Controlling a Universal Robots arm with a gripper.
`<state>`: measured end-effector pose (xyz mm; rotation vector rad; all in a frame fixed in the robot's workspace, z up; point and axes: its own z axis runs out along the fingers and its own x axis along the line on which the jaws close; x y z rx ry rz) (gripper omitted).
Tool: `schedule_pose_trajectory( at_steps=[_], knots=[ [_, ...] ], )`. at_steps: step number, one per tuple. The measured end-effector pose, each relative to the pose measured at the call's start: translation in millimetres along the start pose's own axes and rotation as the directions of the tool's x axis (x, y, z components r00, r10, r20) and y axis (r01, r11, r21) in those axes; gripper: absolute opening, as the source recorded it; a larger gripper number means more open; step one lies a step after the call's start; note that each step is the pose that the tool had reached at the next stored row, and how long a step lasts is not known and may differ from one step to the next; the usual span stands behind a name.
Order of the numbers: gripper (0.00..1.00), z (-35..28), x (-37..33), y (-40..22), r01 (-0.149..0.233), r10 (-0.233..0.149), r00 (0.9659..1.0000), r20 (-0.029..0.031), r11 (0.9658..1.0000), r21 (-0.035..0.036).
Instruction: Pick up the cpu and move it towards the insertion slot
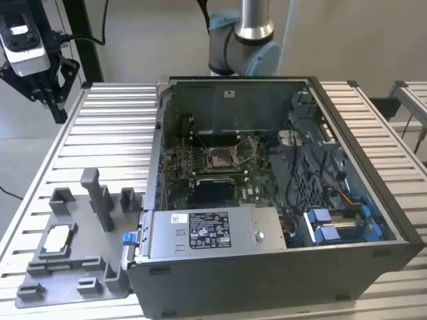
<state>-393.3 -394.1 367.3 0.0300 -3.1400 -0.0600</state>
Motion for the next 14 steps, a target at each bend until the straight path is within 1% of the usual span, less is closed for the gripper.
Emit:
schedule_pose_trajectory(
  at_steps=[12,14],
  knots=[
    [0.0,0.0,0.1,0.0,0.0,0.0,1.0,0.0,1.0,0.0001],
    [0.0,-0.1,1.4,-0.2,0.0,0.0,1.0,-0.0001,1.0,0.0001]
  ],
)
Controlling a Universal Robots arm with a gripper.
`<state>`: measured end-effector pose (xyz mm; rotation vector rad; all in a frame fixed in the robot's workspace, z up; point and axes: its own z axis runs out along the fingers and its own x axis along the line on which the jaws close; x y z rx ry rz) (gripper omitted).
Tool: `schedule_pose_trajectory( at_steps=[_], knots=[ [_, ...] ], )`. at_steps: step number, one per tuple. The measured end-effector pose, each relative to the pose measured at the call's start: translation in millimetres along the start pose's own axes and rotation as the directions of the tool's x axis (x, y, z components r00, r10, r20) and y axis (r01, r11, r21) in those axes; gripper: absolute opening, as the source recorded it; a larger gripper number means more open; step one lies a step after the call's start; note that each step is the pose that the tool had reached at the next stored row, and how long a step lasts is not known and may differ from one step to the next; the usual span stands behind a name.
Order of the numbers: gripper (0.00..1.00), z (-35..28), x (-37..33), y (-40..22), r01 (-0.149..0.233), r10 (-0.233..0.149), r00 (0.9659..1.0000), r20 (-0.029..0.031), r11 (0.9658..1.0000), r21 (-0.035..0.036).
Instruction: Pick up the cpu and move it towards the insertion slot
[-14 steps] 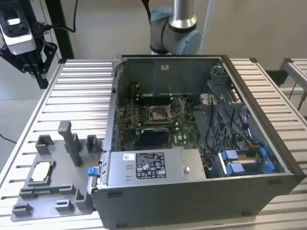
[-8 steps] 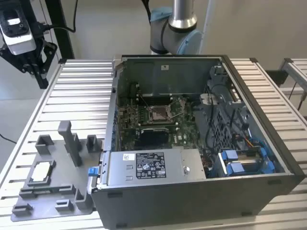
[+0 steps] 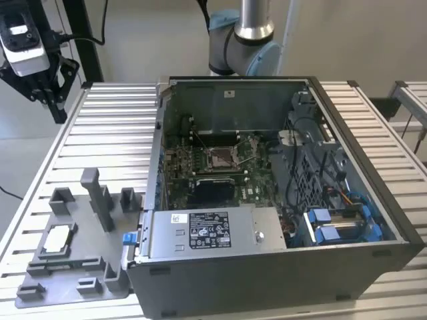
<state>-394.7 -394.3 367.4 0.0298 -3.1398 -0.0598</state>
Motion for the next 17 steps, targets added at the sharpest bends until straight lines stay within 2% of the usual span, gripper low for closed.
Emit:
schedule_pose_trajectory(
  at_steps=[4,8,14,17],
  knots=[
    [0.0,0.0,6.3,-3.6,0.0,0.0,1.0,0.0001,1.0,-0.0002],
    [0.0,-0.1,11.9,-10.7,0.0,0.0,1.0,0.0001,1.0,-0.0003],
    [0.0,-0.4,19.0,-23.7,0.0,0.0,1.0,0.0001,1.0,-0.0004],
    [0.0,-0.5,21.9,-32.6,0.0,0.0,1.0,0.0002,1.0,-0.0003]
  ],
)
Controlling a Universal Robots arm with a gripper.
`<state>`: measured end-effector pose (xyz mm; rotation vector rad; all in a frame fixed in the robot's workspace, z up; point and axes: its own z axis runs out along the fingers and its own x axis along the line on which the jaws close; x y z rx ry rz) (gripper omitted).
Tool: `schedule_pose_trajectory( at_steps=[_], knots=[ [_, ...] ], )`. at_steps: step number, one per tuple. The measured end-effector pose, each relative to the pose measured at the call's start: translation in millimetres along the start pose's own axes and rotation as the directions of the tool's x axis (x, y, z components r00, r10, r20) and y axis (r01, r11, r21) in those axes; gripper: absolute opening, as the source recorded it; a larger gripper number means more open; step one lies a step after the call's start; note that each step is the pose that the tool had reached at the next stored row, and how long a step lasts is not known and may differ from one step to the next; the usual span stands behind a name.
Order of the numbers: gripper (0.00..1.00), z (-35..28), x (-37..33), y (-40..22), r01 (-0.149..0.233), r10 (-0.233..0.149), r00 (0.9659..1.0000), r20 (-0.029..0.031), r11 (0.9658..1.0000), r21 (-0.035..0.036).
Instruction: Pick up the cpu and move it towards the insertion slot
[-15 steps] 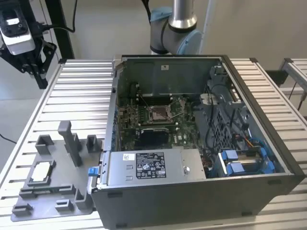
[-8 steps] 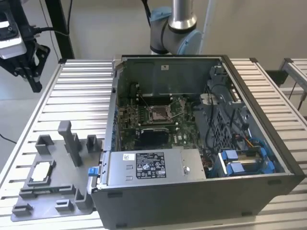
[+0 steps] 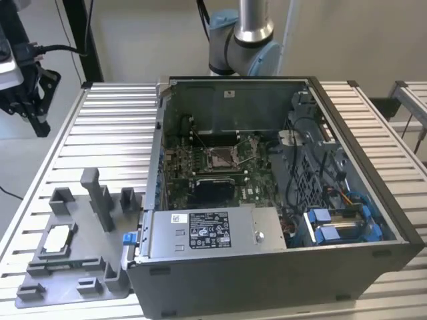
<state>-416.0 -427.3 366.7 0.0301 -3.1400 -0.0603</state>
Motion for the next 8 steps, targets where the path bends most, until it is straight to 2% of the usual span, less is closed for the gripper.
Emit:
schedule_pose_trajectory(
  at_steps=[8],
  knots=[
    [0.0,0.0,5.4,-24.3,0.0,0.0,1.0,0.0,1.0,0.0]
  ],
)
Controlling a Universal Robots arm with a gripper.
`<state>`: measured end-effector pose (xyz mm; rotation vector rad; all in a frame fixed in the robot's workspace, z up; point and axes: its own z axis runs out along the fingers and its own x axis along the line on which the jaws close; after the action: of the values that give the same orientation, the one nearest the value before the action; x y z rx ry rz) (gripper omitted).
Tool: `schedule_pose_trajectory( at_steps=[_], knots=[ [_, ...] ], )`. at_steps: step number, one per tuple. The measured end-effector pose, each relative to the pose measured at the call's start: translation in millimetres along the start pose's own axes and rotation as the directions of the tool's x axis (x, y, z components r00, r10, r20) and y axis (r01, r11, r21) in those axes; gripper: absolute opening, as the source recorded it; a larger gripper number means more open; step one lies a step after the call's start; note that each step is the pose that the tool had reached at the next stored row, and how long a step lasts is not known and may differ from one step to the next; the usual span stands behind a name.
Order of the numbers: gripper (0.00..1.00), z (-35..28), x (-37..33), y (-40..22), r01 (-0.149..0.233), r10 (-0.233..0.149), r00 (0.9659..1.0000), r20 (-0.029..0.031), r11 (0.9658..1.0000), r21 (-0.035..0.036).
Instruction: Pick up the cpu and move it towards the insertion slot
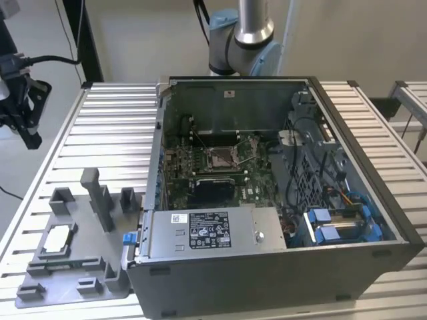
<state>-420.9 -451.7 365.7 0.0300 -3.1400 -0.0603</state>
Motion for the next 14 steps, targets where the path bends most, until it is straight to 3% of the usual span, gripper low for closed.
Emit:
schedule_pose_trajectory(
  at_steps=[5,14],
  knots=[
    [0.0,1.3,4.7,-6.7,0.0,0.0,1.0,0.0,1.0,0.0],
    [0.0,4.3,10.9,-7.5,0.0,0.0,1.0,0.0001,1.0,-0.0001]
  ],
)
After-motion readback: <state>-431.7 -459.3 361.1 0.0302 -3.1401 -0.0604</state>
